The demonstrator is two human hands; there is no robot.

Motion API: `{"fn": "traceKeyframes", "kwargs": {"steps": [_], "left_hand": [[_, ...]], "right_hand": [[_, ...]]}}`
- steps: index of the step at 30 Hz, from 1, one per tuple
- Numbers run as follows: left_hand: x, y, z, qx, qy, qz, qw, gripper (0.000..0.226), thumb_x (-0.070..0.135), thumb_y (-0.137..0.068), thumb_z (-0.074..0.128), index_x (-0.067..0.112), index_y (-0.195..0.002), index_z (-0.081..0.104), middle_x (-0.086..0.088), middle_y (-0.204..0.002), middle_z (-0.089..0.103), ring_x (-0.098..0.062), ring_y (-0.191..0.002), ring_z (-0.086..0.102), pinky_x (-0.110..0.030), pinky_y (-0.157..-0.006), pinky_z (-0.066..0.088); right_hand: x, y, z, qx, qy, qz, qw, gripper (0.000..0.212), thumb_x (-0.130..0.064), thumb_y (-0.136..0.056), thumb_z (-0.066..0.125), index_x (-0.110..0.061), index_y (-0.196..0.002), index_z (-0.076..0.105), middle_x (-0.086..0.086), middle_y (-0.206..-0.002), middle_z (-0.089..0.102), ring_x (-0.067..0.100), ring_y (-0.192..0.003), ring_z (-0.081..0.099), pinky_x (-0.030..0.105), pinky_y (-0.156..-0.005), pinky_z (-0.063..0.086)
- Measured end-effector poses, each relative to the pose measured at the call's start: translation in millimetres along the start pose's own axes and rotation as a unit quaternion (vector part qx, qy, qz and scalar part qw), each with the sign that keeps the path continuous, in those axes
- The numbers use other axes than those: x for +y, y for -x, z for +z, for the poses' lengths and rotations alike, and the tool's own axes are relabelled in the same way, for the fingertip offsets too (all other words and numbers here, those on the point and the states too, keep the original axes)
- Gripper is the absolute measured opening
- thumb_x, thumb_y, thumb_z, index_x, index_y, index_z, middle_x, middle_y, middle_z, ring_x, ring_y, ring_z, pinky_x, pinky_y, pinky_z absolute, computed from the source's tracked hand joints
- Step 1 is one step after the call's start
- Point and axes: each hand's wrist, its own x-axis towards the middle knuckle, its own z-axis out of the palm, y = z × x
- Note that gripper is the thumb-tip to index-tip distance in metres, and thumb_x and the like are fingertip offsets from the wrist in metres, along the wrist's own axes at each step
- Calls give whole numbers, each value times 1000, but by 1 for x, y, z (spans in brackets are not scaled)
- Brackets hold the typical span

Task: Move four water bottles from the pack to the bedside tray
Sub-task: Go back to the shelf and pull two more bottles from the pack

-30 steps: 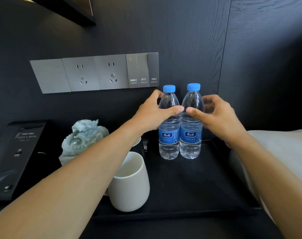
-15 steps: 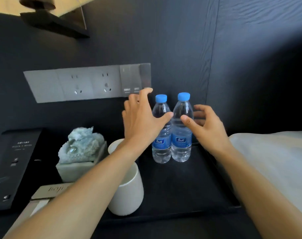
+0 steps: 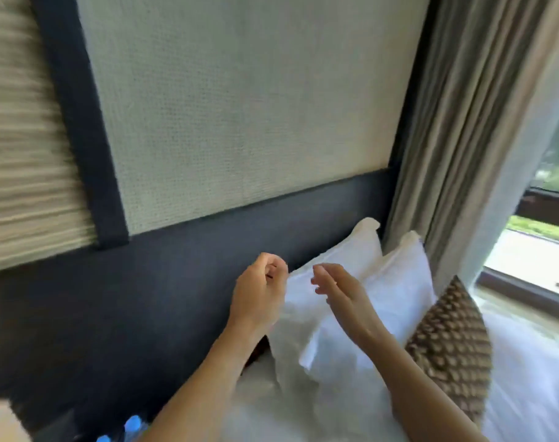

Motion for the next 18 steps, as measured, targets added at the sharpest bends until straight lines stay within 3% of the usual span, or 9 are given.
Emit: {"fn": "traceKeyframes", "kwargs": {"steps": [3, 4, 6, 8, 10, 12, 15, 18], "left_hand": [[129, -29, 7, -112, -60, 30, 991, 10, 35, -100, 54, 34, -96, 63, 11, -97, 72, -17, -94, 69, -32, -79, 51], [168, -32, 12, -141, -82, 52, 985, 13, 39, -100, 53, 33, -101, 64, 9, -100, 72, -20, -98, 69, -33, -79, 50], [246, -22, 26, -192, -122, 106, 968, 28, 48, -101, 46, 30, -111, 65, 3, -110, 72, -26, -106, 66, -35, -82, 49], [321, 6, 47, -233, -149, 180, 944, 50, 60, -100, 32, 28, -123, 63, -9, -124, 70, -35, -116, 61, -44, -94, 48], [396, 51, 70, -284, -136, 241, 918, 66, 67, -99, 21, 27, -137, 57, -14, -137, 65, -38, -126, 57, -47, -102, 43], [465, 111, 95, -353, -100, 288, 884, 65, 68, -99, 23, 30, -142, 55, -11, -143, 63, -34, -130, 57, -46, -107, 43], [551, 220, 134, -437, -38, 365, 822, 52, 61, -100, 33, 33, -135, 60, -8, -142, 65, -32, -129, 59, -49, -108, 44], [617, 356, 161, -461, -5, 449, 765, 46, 53, -103, 32, 31, -131, 61, -10, -140, 65, -37, -125, 59, -51, -104, 46]], "right_hand": [[-94, -1, -119, 64, 97, -7, 993, 22, -50, -94, 64, -30, -104, 66, -12, -94, 71, -14, -79, 66, 11, -69, 48], [-124, 6, -156, 82, 131, -3, 988, 22, -43, -96, 65, -24, -108, 66, -7, -97, 72, -9, -85, 68, 15, -75, 52], [-180, 38, -227, 120, 185, 8, 975, 34, -38, -96, 66, -11, -117, 67, 9, -109, 73, 18, -102, 70, 34, -88, 55], [-224, 90, -292, 162, 236, 18, 958, 51, -46, -93, 68, -14, -133, 63, 12, -124, 70, 26, -114, 67, 37, -92, 52], [-260, 158, -348, 208, 286, 40, 935, 73, -63, -89, 62, -19, -146, 54, 11, -138, 65, 25, -127, 60, 39, -101, 48], [-290, 237, -397, 267, 324, 75, 904, 84, -74, -86, 55, -21, -150, 50, 9, -147, 60, 25, -133, 57, 44, -109, 44], [-324, 366, -464, 359, 346, 121, 858, 86, -74, -84, 58, -22, -151, 47, 10, -149, 58, 26, -134, 56, 39, -106, 44], [-352, 516, -514, 460, 352, 175, 796, 87, -71, -82, 65, -22, -151, 46, 12, -147, 59, 24, -132, 57, 35, -97, 45]]}}
